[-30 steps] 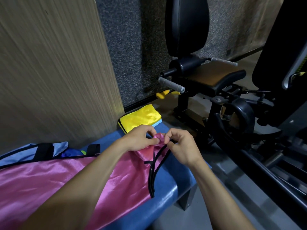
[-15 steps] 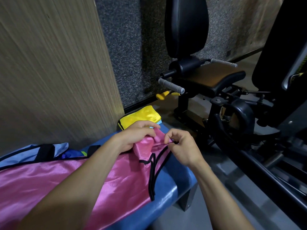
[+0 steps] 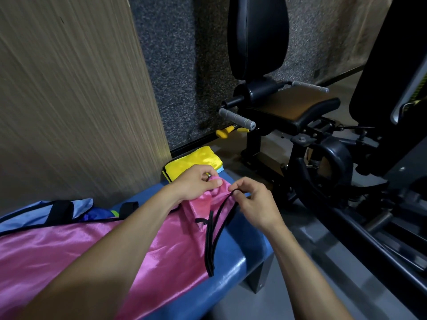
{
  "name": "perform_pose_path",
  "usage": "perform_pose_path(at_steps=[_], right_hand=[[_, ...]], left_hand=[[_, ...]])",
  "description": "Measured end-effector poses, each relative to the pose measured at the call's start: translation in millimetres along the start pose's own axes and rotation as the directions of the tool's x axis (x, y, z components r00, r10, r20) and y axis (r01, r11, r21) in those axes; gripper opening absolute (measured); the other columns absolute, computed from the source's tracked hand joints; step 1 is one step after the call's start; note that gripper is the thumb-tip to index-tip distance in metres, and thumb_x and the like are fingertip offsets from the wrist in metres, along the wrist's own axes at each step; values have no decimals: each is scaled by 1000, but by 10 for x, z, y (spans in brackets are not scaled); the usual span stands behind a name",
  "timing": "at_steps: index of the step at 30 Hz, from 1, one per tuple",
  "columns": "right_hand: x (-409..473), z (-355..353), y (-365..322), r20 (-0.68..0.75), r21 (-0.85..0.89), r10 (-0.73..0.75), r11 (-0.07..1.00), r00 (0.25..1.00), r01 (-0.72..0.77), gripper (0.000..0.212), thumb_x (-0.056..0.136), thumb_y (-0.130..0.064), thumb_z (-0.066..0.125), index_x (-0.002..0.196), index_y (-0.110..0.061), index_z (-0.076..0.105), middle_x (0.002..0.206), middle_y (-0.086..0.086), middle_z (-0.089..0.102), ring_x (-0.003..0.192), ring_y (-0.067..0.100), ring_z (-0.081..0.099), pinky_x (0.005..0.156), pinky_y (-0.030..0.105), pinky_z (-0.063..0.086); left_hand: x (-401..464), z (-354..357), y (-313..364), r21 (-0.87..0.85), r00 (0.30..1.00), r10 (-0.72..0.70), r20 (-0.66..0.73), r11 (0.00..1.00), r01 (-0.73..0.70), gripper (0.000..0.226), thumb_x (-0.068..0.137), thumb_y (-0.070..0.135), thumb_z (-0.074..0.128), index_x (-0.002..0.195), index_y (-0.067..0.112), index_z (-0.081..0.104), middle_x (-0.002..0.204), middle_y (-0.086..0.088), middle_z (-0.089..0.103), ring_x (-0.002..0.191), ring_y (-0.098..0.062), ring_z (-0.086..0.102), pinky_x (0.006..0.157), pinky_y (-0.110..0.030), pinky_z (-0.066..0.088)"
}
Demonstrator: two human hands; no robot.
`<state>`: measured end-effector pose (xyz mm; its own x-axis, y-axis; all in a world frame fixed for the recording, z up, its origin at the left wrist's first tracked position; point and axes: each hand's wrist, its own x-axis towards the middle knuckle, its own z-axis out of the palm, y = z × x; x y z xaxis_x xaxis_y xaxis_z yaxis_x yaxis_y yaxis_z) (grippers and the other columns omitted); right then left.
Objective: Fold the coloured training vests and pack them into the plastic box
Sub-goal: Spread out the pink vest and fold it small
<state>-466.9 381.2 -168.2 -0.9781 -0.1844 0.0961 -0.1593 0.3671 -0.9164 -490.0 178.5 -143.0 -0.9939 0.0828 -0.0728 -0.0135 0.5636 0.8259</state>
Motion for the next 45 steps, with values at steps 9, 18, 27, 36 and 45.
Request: perform_pose_path(at_steps=[9,18,27,36,45], right_hand=[[52,20,51,-101,-119,142,981,985,-153,20,93,-12,49,88,-17,67,94,1,65,88,24,61,80,37,50],[58,59,107,53,-327,11,945,999,7,39,76,-9,54,99,-34,72,104,-4,56,107,33,57,96,46,50],[47,29,-98,72,182,91,978,993,-103,39,84,-58,70,90,-19,73,78,-3,72,69,10,64,81,46,56],[235,131,68,-116,-73,69,994,991,-77,4,87,-26,73,90,-25,73,78,-5,75,77,15,70,80,39,57],[263,123,142,-68,-105,-40,994,997,33,13,94,-19,68,94,-31,73,82,-7,72,55,15,69,58,40,63]], left_hand=[[-60,-39,76,203,998,-28,-54,978,39,16,102,36,54,102,28,67,68,8,55,59,-9,46,62,-31,36],[-101,-84,192,-22,997,-66,35,998,66,32,96,-2,51,111,23,63,83,-4,60,66,-20,49,60,-31,36],[171,187,113,-61,977,49,-208,996,-63,31,95,-2,59,96,29,65,91,1,57,72,-18,55,71,-30,42],[-682,229,281,469,904,414,105,781,-412,11,91,23,68,100,29,64,95,14,60,78,-2,55,71,-17,41],[-1234,324,273,710,805,325,497,381,-592,39,93,66,45,106,30,53,98,13,57,93,-13,49,76,-30,32]])
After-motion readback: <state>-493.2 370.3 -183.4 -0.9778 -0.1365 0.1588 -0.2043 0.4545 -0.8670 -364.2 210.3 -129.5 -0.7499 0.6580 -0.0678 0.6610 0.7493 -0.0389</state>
